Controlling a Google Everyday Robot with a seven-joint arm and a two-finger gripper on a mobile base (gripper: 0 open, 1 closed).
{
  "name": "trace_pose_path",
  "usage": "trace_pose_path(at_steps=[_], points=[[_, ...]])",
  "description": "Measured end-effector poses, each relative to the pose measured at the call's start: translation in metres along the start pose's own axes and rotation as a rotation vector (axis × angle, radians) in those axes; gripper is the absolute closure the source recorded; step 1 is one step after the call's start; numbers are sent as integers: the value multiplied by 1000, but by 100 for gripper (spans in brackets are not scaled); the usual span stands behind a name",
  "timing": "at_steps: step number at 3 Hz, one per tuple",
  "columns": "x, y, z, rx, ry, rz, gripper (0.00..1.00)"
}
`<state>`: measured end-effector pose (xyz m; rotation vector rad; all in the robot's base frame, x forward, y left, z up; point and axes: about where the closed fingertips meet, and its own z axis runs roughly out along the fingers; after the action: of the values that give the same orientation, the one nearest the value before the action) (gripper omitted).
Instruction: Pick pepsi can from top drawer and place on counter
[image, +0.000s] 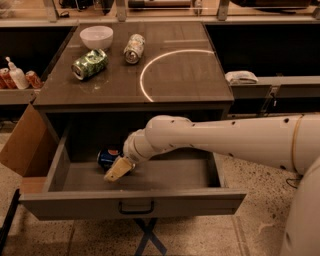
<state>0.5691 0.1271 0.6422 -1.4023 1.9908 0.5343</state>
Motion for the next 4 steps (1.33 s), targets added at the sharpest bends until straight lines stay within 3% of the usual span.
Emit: trace_pose_path(at_steps=[1, 2, 3, 4], points=[[13, -2, 18, -10, 47, 9, 16], [24, -4, 28, -18, 81, 23, 39], [16, -3, 13, 7, 59, 1, 63], [-10, 7, -45, 60, -27, -57, 92]])
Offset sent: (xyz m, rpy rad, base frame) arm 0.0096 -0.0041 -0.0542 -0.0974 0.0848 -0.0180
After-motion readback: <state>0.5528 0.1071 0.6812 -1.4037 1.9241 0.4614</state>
